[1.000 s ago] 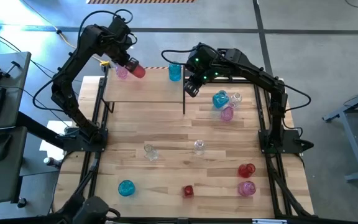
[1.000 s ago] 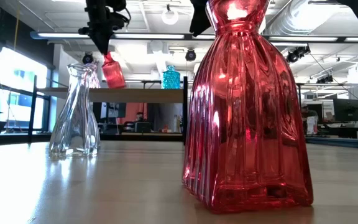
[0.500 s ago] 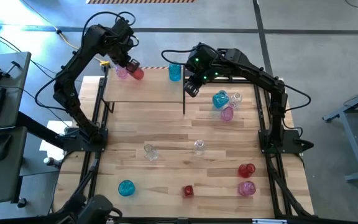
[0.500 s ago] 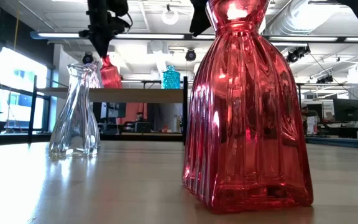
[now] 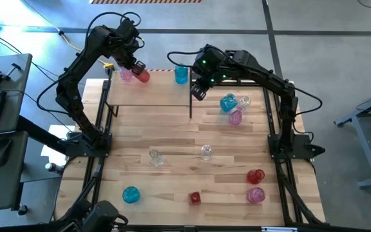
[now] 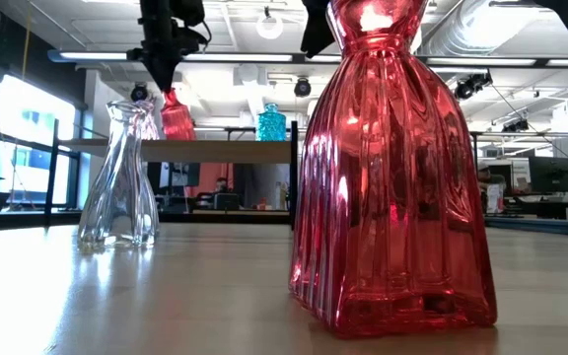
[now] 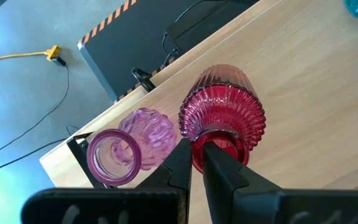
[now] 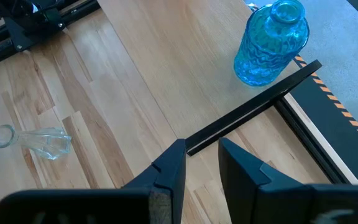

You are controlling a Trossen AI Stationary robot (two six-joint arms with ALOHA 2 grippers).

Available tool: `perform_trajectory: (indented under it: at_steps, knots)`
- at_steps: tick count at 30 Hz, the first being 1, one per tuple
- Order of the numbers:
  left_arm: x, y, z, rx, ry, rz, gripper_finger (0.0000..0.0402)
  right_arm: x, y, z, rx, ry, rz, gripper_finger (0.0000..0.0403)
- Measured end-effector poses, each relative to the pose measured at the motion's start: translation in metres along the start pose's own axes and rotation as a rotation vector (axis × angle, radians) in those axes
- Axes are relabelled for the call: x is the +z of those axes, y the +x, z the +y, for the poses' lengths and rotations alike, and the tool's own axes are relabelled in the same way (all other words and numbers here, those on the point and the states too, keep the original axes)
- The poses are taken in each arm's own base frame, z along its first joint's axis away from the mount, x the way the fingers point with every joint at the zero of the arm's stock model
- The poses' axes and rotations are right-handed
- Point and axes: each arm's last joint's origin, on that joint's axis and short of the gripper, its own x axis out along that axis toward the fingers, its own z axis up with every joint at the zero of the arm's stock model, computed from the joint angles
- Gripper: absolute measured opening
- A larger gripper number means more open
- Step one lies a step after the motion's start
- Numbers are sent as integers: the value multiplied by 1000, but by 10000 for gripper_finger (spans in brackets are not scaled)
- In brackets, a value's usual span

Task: Sort vases onto shelf
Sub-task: Put the top left red vase on the shelf

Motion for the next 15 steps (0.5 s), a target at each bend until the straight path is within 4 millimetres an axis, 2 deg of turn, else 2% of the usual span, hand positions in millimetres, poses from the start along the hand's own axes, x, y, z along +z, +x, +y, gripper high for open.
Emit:
perform_trajectory:
  at_steps: [15]
  knots:
    - [0, 0, 0, -7, 3, -1, 33, 0, 0, 0, 0, 0, 0, 76]
